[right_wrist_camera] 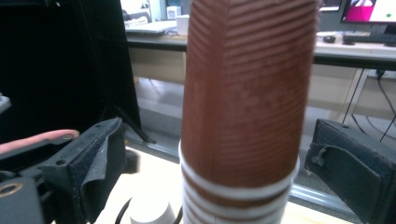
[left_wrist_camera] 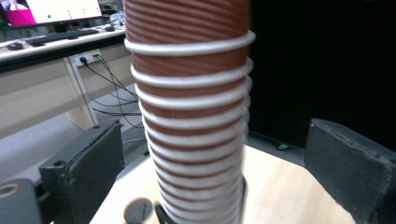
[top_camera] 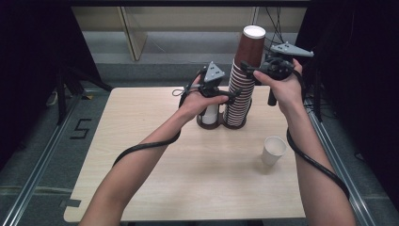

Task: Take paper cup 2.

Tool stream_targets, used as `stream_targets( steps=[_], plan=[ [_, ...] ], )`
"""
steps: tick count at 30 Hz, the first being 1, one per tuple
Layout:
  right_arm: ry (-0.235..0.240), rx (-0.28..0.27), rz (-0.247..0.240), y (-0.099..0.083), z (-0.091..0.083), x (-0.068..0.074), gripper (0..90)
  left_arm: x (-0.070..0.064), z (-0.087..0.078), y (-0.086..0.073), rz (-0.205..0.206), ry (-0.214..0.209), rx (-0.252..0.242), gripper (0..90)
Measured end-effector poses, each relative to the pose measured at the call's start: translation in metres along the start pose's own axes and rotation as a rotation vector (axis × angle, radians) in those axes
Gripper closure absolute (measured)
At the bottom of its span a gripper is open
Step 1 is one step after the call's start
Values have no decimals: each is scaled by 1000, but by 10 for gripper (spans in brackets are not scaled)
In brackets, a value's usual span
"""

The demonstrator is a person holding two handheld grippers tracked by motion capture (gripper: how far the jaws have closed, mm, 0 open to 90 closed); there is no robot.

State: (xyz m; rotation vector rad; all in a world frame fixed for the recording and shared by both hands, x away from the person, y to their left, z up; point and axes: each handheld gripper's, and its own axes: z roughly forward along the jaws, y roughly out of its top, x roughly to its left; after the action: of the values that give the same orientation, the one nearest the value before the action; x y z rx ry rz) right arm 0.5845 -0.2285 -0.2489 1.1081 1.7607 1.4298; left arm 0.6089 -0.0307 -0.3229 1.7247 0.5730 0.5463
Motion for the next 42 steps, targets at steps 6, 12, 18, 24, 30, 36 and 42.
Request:
stream_targets(
  steps=[6,12,18,24,30,36,42],
  plan=[
    [-11,11,29,13,16,-4,59,3,19,11,-37,-5,-1,45],
    [-29,22,43,18,28,-8,61,10,29,16,-108,3,-16,48],
    [-40,4,59,20,37,-8,64,11,37,20,-107,-3,-25,59],
    [-52,-16,72,19,40,-8,101,11,45,20,-111,-23,-22,67],
    [-59,-44,78,17,39,-11,165,13,45,20,-118,-34,-16,68],
    [-72,-51,93,19,36,-10,174,12,45,21,-121,-33,-16,69],
    [-90,-76,111,20,34,-7,181,12,45,21,-114,-30,-10,69]
  ],
)
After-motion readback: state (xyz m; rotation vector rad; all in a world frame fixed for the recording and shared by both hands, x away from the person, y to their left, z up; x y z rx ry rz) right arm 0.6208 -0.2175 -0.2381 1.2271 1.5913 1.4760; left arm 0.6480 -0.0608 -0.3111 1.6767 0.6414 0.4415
